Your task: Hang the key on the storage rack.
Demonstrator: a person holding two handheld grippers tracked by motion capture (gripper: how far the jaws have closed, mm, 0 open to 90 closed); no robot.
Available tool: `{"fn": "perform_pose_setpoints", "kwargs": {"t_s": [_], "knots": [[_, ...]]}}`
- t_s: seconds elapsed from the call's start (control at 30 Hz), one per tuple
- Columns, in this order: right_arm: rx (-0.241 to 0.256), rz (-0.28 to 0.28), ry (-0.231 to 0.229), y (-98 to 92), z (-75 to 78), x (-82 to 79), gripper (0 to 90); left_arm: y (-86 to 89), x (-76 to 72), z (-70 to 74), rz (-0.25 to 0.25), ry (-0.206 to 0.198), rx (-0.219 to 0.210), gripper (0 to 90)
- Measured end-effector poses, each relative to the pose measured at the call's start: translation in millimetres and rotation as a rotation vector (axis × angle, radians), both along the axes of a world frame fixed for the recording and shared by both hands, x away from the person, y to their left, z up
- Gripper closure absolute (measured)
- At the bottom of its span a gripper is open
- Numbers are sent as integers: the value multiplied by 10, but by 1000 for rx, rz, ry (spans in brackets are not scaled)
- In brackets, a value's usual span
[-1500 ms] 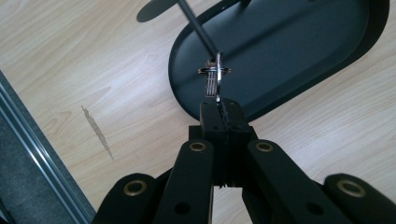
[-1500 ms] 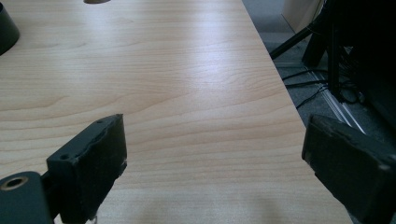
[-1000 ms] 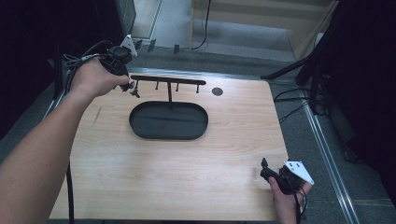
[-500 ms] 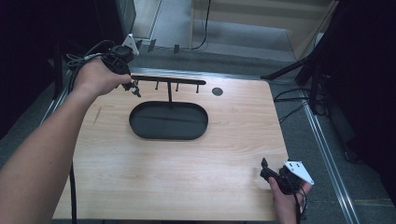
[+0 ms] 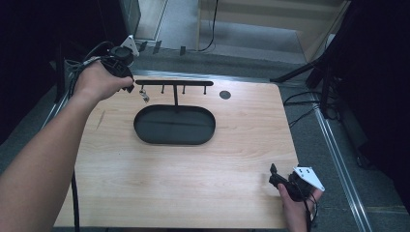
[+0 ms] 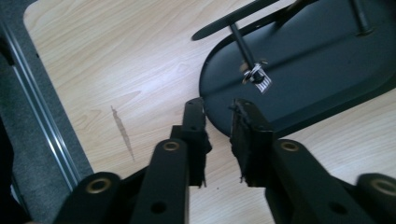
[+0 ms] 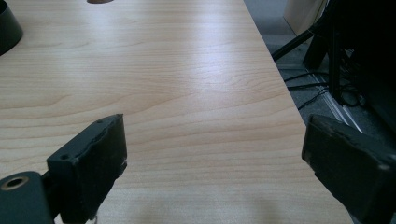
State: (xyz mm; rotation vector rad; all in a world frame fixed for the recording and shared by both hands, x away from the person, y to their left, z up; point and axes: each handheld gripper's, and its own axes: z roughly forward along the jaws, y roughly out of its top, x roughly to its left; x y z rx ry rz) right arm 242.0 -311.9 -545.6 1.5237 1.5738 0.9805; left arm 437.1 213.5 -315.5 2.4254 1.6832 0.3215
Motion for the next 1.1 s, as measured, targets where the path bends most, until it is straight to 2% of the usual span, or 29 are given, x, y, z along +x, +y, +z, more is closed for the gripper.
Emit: {"fn": "perform_pose_setpoints", "kwargs": {"t_s": [0.17,0.27,0.33,0.37,0.4,0.47,0.5,0.53,0.57,0.63,0.67,0.9,0.97,1.0,1.03,1.1], "knots": [[1,2,3,5,1,1,62,71,-64,-80,4,6,19,634],[4,3,7,4,1,2,62,137,-129,-217,13,6,48,548],[5,1,6,0,1,3,62,152,-147,-249,14,9,53,484],[5,1,6,0,1,3,62,167,-165,-279,20,16,54,484],[4,4,8,0,1,4,62,191,-206,-330,36,18,57,382],[4,4,10,3,1,5,62,214,-247,-377,50,23,74,270],[4,4,10,3,1,5,62,214,-247,-377,50,23,74,225],[4,4,11,4,0,6,62,224,-274,-409,60,35,81,225],[2,5,10,4,0,7,62,229,-289,-433,68,40,89,143],[1,6,12,5,0,8,62,244,-338,-477,68,61,87,84],[0,7,9,5,0,10,62,251,-391,-530,72,83,99,17],[-3,6,11,8,-1,12,62,334,-563,-649,90,73,71,0],[0,6,10,6,0,10,62,375,-625,-710,102,68,59,0],[1,5,11,6,0,10,62,420,-677,-790,117,70,52,0],[1,5,11,6,0,10,62,420,-677,-790,117,70,52,0],[-2,5,11,6,0,11,62,498,-763,-892,132,59,29,0]]}}
